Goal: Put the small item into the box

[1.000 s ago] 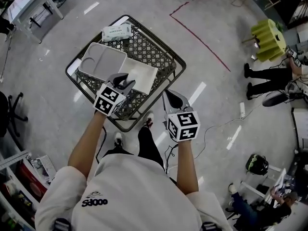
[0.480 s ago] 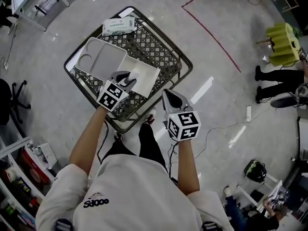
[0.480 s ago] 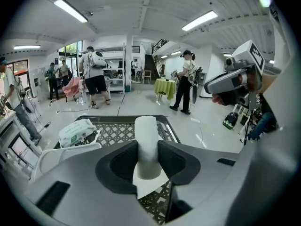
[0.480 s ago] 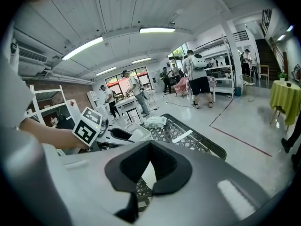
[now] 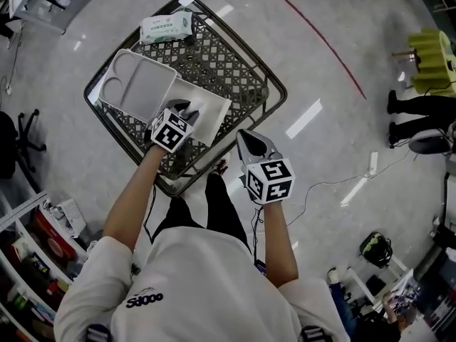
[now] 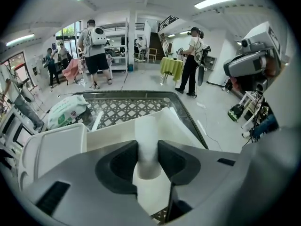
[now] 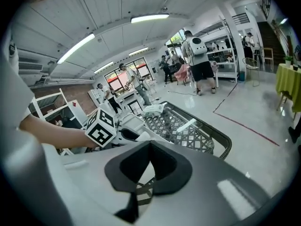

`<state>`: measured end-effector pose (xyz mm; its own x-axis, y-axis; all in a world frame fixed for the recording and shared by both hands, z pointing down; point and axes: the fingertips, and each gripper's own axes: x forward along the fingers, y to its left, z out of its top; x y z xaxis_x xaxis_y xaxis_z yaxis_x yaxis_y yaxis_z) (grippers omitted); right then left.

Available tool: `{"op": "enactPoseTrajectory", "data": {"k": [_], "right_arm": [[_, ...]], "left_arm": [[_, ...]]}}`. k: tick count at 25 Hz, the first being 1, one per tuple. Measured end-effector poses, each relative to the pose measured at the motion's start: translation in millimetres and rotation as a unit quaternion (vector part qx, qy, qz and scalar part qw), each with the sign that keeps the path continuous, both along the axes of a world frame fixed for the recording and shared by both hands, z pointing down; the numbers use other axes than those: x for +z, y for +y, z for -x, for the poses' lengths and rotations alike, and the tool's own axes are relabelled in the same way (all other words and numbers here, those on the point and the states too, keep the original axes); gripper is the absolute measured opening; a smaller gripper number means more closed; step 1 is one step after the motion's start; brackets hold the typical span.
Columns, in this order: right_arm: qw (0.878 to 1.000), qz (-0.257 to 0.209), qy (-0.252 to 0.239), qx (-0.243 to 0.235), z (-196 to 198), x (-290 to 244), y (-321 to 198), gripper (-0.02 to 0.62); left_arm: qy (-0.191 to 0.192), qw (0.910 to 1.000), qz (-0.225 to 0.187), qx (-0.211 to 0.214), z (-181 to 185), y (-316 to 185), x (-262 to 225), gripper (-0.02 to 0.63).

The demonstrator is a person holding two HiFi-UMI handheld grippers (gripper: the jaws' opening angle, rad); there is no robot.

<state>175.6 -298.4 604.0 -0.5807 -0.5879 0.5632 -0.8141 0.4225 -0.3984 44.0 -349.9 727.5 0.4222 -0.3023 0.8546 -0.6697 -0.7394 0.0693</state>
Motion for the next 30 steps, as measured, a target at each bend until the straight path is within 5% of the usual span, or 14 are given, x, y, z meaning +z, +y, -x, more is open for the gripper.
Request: {"op": "enactPoseTrajectory", "data": {"k": [13, 30], "right_arm": [[0.998, 0.036, -0.044, -0.015, -8.5, 25.6, -26.1, 0.009], [0.997, 0.048, -0.057, -0.010, 4.7, 28.1, -22.4, 0.009]], "left_arm": [[-0.037, 0.9957, 0.070, -0.048, 5.3, -5.5, 52.5, 0.135], [-0.020, 0.9951, 0.064, -0.072, 9.7, -6.3, 50.0, 0.198]]}}
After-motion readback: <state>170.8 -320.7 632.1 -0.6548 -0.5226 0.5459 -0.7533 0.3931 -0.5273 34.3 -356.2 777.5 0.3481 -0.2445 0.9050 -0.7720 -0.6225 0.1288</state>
